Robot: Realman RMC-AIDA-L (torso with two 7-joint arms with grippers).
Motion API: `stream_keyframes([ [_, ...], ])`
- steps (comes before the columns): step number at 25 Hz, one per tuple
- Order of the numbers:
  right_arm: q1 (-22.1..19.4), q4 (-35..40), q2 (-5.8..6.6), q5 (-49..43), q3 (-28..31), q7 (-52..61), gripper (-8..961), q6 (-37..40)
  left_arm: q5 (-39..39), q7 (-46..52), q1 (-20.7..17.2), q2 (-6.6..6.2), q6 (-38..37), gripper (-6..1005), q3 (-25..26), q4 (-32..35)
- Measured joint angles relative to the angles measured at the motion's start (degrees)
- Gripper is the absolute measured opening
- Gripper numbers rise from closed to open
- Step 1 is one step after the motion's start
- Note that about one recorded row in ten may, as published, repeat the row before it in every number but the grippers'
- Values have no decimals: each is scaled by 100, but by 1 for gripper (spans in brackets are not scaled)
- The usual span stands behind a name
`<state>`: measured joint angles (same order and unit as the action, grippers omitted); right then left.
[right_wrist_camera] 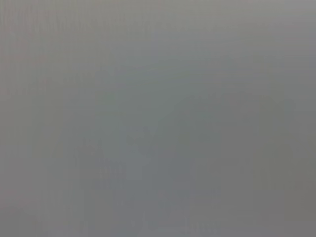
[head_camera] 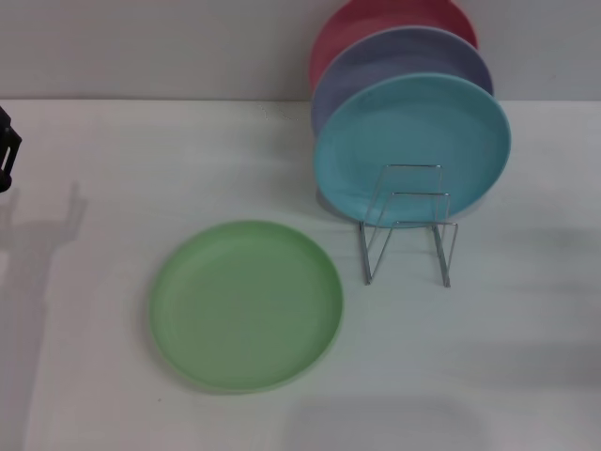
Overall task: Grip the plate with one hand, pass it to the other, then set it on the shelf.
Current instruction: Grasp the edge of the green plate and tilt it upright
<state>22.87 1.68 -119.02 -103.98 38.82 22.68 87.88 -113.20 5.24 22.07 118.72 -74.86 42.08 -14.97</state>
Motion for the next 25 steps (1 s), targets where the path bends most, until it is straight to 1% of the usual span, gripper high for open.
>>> stream_keyframes([
  [4,-40,-50,-1,-11,-11,0,758,-9,0,1,-74,-2,-150,833,-130,-2],
  [5,-71,-122,-5,-16,-17,-6,758,-8,-1,0,-93,-6,-220,832,-251,-1],
  [6,-71,-122,-5,-16,-17,-6,758,-8,-1,0,-93,-6,-220,832,-251,-1],
  [9,-88,-204,-8,-22,-22,-38,758,-7,-1,-3,-95,-13,-237,831,-481,16],
  [10,-89,-206,-8,-22,-24,-56,758,-23,-1,-56,-93,-17,-217,831,-650,21],
  [13,-90,-198,-8,-22,-24,-67,757,-41,-1,-124,-66,-28,-147,830,-757,30],
  [15,-103,-186,-8,-22,-24,-70,757,-55,0,-339,71,-53,162,829,-698,2],
  [16,-103,-186,-8,-22,-24,-70,757,-55,0,-339,71,-53,162,829,-698,2],
  [17,-143,-182,-8,-22,-24,-70,757,-56,-1,-436,137,-56,315,829,-631,-5],
  [19,-159,-183,-8,-22,-24,-71,757,-55,0,-610,382,-91,775,829,-413,-10],
  [20,-188,-185,-8,-22,-24,-71,756,-54,1,-622,634,-172,1381,829,-233,-61],
  [21,-188,-185,-8,-22,-24,-71,756,-54,1,-622,634,-172,1381,829,-233,-61],
  [22,-212,-190,-8,-22,-24,-71,756,-46,-1,-612,711,-242,1642,829,-184,-163],
  [23,-212,-190,-8,-22,-24,-71,756,-46,-1,-603,802,-406,2169,828,-118,-445],
  [24,-228,-193,-8,-22,-24,-71,756,-31,3,-608,843,-559,2543,828,-74,-721],
  [25,-252,-198,-8,-22,-26,-72,756,-16,-1,-655,813,-870,3193,828,40,-1386],
])
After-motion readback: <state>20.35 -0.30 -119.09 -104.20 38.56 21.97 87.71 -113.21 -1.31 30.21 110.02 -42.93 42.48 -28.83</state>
